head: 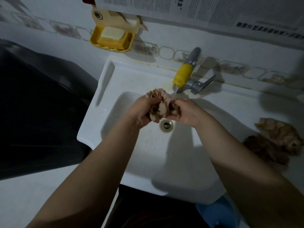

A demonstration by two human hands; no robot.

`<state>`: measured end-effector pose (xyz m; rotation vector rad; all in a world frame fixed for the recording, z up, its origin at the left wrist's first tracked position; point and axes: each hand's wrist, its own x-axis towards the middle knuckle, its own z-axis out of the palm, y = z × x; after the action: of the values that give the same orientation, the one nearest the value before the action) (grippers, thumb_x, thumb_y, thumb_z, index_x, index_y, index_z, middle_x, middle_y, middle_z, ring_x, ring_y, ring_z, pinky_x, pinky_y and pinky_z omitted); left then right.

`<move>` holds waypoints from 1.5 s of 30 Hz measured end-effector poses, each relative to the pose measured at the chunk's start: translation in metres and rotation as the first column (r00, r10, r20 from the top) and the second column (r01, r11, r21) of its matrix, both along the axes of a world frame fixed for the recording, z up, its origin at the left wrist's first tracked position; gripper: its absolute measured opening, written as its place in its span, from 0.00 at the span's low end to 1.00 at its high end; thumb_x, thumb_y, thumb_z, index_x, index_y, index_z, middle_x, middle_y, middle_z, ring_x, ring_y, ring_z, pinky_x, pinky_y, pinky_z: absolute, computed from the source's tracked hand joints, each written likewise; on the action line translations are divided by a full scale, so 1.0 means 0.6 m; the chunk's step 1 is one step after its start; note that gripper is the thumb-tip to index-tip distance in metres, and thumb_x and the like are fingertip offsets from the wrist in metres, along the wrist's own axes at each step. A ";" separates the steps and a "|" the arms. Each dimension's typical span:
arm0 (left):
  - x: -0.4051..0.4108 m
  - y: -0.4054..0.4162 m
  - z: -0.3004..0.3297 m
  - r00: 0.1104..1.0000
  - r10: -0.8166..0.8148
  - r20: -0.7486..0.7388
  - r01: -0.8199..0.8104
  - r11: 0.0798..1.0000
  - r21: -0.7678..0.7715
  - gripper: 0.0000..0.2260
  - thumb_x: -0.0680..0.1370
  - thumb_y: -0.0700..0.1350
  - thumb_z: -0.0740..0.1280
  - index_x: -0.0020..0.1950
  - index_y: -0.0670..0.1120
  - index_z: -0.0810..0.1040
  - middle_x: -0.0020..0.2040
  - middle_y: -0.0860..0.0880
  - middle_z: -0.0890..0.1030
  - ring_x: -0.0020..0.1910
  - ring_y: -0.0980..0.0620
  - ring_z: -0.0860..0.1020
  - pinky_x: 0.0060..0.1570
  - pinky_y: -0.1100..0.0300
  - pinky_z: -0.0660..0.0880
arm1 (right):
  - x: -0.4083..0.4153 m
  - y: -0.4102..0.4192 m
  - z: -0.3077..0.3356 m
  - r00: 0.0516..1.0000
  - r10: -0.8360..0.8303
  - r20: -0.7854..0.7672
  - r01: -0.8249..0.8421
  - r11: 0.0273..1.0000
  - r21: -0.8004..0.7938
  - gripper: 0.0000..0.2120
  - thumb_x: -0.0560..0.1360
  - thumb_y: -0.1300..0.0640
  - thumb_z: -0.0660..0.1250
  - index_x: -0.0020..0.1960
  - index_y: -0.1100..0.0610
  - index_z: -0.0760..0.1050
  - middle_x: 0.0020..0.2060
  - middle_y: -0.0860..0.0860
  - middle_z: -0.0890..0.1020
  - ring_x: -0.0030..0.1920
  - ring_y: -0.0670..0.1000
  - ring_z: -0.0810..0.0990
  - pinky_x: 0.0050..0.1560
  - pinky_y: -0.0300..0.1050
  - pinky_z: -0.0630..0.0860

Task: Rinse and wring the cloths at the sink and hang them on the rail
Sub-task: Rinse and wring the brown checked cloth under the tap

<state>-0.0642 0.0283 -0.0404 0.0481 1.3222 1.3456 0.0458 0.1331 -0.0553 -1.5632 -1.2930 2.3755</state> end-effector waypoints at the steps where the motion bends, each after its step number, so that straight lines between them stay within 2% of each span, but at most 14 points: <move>1: 0.000 0.003 -0.004 0.996 -0.015 -0.088 0.011 0.999 -0.043 0.05 0.79 0.37 0.60 0.48 0.37 0.75 0.31 0.40 0.76 0.23 0.46 0.74 0.21 0.62 0.69 | 0.000 -0.009 0.000 0.999 0.035 0.037 -0.039 0.992 0.122 0.07 0.78 0.66 0.57 0.53 0.61 0.71 0.42 0.57 0.79 0.33 0.51 0.81 0.33 0.45 0.79; 5: 0.001 0.020 0.001 0.906 -0.082 -0.415 -0.022 0.971 -0.240 0.11 0.81 0.40 0.60 0.40 0.45 0.76 0.26 0.44 0.75 0.16 0.49 0.67 0.16 0.66 0.63 | -0.011 -0.015 0.001 0.956 0.106 0.275 -0.259 0.747 0.612 0.08 0.80 0.55 0.58 0.45 0.55 0.73 0.38 0.53 0.77 0.37 0.52 0.76 0.40 0.45 0.74; 9: -0.025 0.014 0.004 0.851 -0.128 -0.509 -0.005 0.968 -0.252 0.07 0.81 0.44 0.62 0.49 0.43 0.77 0.33 0.43 0.78 0.19 0.48 0.72 0.16 0.65 0.66 | 0.011 0.008 0.016 0.964 0.101 0.247 -0.213 0.851 0.481 0.11 0.77 0.47 0.63 0.46 0.54 0.76 0.31 0.49 0.79 0.29 0.48 0.76 0.25 0.36 0.71; 13: -0.054 -0.008 0.017 0.845 -0.062 -0.532 -0.042 0.982 -0.182 0.07 0.80 0.45 0.66 0.50 0.41 0.78 0.38 0.39 0.81 0.25 0.46 0.79 0.17 0.63 0.68 | 0.050 0.015 -0.008 0.937 0.267 0.225 -0.336 0.866 0.371 0.06 0.79 0.53 0.64 0.54 0.53 0.73 0.42 0.49 0.80 0.35 0.49 0.78 0.32 0.42 0.78; 17: -0.032 0.005 0.034 0.889 -0.197 -0.412 0.191 0.980 -0.056 0.13 0.78 0.50 0.67 0.49 0.40 0.79 0.39 0.36 0.80 0.34 0.37 0.79 0.20 0.57 0.74 | 0.073 -0.002 -0.012 0.894 0.414 0.171 -0.443 0.763 0.470 0.33 0.77 0.64 0.66 0.75 0.49 0.56 0.63 0.44 0.68 0.49 0.39 0.78 0.44 0.31 0.75; 20: 0.000 0.020 0.045 0.888 -0.318 -0.331 0.336 0.942 -0.004 0.13 0.80 0.49 0.65 0.50 0.38 0.78 0.39 0.36 0.79 0.33 0.42 0.78 0.23 0.60 0.74 | 0.058 -0.020 -0.010 0.885 0.464 0.024 -0.425 0.787 0.448 0.51 0.71 0.68 0.71 0.77 0.48 0.38 0.68 0.38 0.64 0.56 0.28 0.71 0.50 0.23 0.69; 24: -0.011 0.018 0.051 0.703 -0.400 -0.588 0.360 0.913 -0.191 0.10 0.79 0.51 0.66 0.52 0.45 0.79 0.38 0.43 0.82 0.29 0.47 0.78 0.22 0.56 0.74 | 0.034 -0.033 -0.004 0.975 0.212 0.064 -0.209 0.790 0.577 0.21 0.69 0.62 0.73 0.56 0.46 0.70 0.43 0.42 0.81 0.44 0.40 0.81 0.54 0.44 0.78; 28: -0.063 0.005 0.027 0.432 -0.443 -0.785 0.351 0.885 -0.306 0.15 0.77 0.60 0.63 0.49 0.52 0.81 0.42 0.44 0.81 0.38 0.48 0.81 0.37 0.56 0.80 | 0.028 -0.021 0.032 0.992 0.123 0.002 -0.101 0.805 0.584 0.08 0.69 0.62 0.69 0.43 0.51 0.74 0.36 0.47 0.80 0.39 0.47 0.80 0.46 0.49 0.77; 30: -0.064 -0.001 0.016 0.508 -0.459 -0.729 0.384 0.878 -0.286 0.17 0.80 0.62 0.56 0.45 0.55 0.80 0.44 0.48 0.78 0.50 0.42 0.79 0.50 0.51 0.78 | 0.024 -0.017 0.046 0.994 0.090 -0.070 -0.045 0.874 0.484 0.09 0.69 0.57 0.68 0.48 0.57 0.78 0.40 0.53 0.81 0.43 0.52 0.80 0.49 0.53 0.78; 34: -0.028 -0.009 -0.026 0.751 -0.538 -0.383 0.500 0.842 -0.203 0.34 0.75 0.71 0.44 0.67 0.52 0.73 0.65 0.52 0.76 0.66 0.50 0.71 0.63 0.49 0.69 | 0.011 -0.020 0.077 0.964 -0.039 -0.263 0.081 0.985 0.150 0.10 0.77 0.65 0.62 0.57 0.65 0.75 0.43 0.59 0.80 0.44 0.55 0.81 0.48 0.51 0.78; 38: -0.005 -0.008 -0.064 0.844 -0.324 -0.428 0.314 0.944 -0.096 0.35 0.73 0.72 0.53 0.65 0.46 0.76 0.59 0.43 0.80 0.55 0.53 0.78 0.57 0.55 0.73 | 0.008 -0.013 0.087 0.974 0.013 -0.224 0.021 0.989 0.149 0.05 0.77 0.65 0.63 0.50 0.59 0.76 0.42 0.54 0.82 0.45 0.52 0.82 0.54 0.53 0.77; 40: 0.000 -0.009 -0.065 0.821 -0.146 -0.551 0.156 0.987 -0.029 0.29 0.79 0.64 0.55 0.72 0.46 0.69 0.70 0.47 0.72 0.60 0.58 0.73 0.58 0.68 0.71 | 0.007 -0.010 0.092 0.981 0.183 0.069 -0.195 0.881 0.431 0.05 0.75 0.61 0.67 0.50 0.56 0.74 0.42 0.50 0.80 0.47 0.52 0.80 0.56 0.52 0.78; 42: 0.002 -0.005 -0.053 0.781 -0.125 -0.612 0.175 0.984 0.023 0.24 0.83 0.58 0.47 0.73 0.48 0.68 0.71 0.55 0.68 0.65 0.63 0.67 0.56 0.81 0.62 | 0.007 -0.018 0.101 0.833 0.331 0.443 -0.551 0.562 0.617 0.14 0.75 0.57 0.67 0.58 0.58 0.70 0.43 0.50 0.77 0.47 0.53 0.79 0.51 0.48 0.77; 45: 0.011 0.013 -0.051 0.814 -0.218 -0.538 0.294 0.954 0.058 0.34 0.79 0.64 0.38 0.67 0.48 0.75 0.66 0.52 0.77 0.66 0.59 0.72 0.67 0.65 0.62 | 0.009 -0.043 0.109 0.660 0.299 0.689 -0.748 0.178 0.639 0.20 0.78 0.55 0.62 0.67 0.60 0.62 0.45 0.55 0.79 0.45 0.58 0.80 0.39 0.46 0.73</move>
<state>-0.0576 0.0361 -0.0709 0.7192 1.6021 1.2276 0.0511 0.1070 0.0099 -1.2539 -2.9573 0.7909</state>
